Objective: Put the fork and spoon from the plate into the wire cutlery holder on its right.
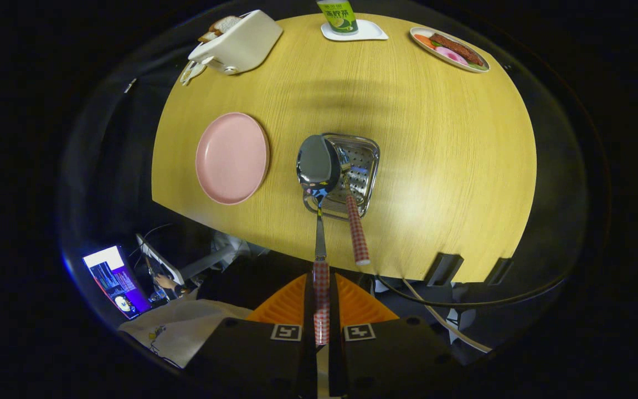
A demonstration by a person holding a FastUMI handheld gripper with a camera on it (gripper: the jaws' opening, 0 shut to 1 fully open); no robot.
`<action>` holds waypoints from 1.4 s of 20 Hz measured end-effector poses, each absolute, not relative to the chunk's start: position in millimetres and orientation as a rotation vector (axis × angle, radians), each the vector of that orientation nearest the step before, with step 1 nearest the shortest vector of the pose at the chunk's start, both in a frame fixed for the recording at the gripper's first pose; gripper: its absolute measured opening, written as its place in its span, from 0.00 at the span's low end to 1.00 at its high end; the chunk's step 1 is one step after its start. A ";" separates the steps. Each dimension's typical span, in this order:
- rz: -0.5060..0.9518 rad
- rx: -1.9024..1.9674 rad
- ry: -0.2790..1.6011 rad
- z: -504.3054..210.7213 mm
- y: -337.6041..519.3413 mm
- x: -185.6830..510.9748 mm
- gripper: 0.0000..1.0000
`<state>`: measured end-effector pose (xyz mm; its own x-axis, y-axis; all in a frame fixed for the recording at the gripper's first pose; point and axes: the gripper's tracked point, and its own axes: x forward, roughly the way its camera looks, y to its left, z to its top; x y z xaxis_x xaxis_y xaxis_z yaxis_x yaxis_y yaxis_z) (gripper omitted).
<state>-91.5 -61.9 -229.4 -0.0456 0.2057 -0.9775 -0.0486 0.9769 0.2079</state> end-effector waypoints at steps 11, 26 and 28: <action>0.145 0.217 1.829 -249.7 -66.9 -74.0 0.15; 0.178 0.298 1.430 -180.5 -50.8 -41.5 0.99; 0.172 0.312 1.359 -166.2 -49.3 -40.7 1.00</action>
